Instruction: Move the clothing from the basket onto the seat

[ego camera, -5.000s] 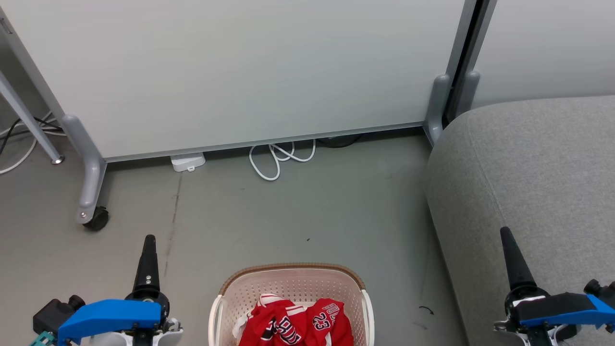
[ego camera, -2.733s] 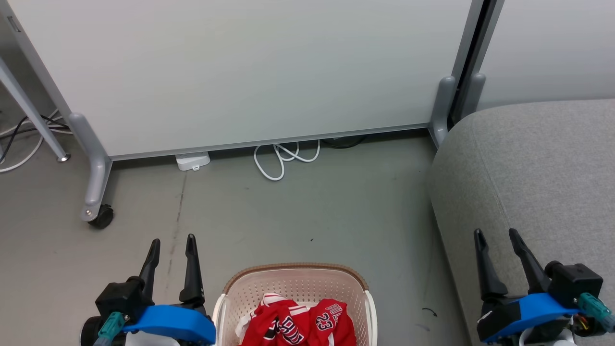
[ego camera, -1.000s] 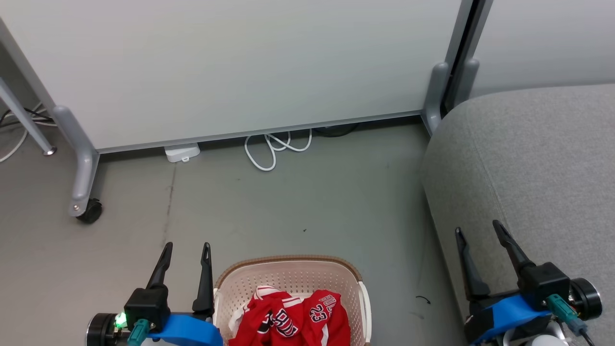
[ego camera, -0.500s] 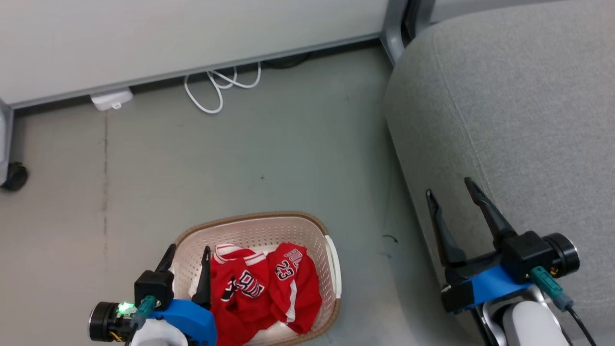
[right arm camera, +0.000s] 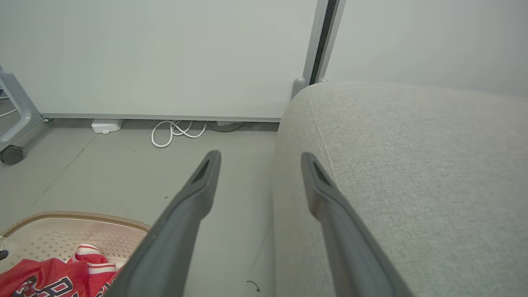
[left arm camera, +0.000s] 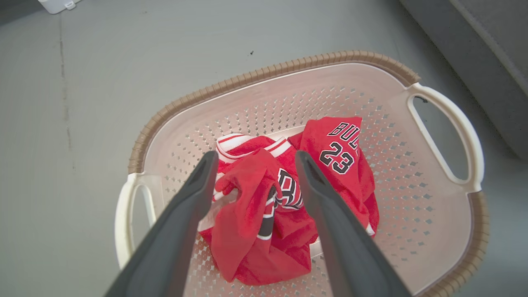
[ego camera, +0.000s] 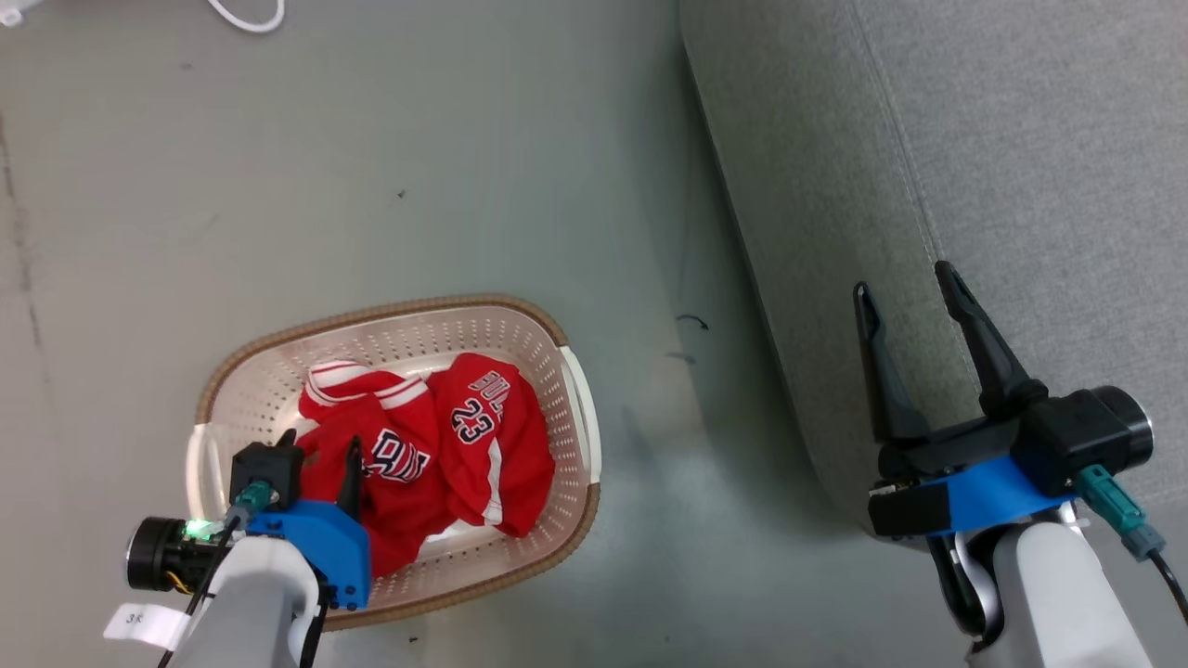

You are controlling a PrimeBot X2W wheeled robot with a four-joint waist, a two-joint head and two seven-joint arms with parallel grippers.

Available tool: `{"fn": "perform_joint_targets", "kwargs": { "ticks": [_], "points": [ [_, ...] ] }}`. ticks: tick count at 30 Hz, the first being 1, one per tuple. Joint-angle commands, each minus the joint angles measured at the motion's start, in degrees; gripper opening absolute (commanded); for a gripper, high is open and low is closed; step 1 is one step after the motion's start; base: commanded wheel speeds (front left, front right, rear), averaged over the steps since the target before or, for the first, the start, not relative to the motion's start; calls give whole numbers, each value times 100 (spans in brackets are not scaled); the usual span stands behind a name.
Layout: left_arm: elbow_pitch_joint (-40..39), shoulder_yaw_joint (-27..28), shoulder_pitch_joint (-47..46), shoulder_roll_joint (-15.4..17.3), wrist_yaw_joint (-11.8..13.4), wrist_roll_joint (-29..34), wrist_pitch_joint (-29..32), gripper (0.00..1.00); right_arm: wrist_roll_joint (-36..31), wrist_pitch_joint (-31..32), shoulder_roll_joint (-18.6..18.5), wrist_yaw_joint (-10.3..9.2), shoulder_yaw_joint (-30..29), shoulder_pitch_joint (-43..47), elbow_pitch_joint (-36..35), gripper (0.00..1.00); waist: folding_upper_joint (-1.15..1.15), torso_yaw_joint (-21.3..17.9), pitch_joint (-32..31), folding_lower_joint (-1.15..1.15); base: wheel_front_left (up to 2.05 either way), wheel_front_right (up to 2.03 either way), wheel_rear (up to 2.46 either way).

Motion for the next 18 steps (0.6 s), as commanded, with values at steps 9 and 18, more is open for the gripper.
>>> {"fn": "perform_joint_targets", "kwargs": {
  "ticks": [9,18],
  "points": [
    [734,51,-769,178,269,-57,218,100,354,-52,-14,3,92,-319,-102,100,0,-423,921,-1,0,0,0],
    [1290,181,-1142,206,487,-261,590,70,548,-55,-14,3,164,-407,-165,100,0,-548,1130,-1,0,0,0]
  ]
}}
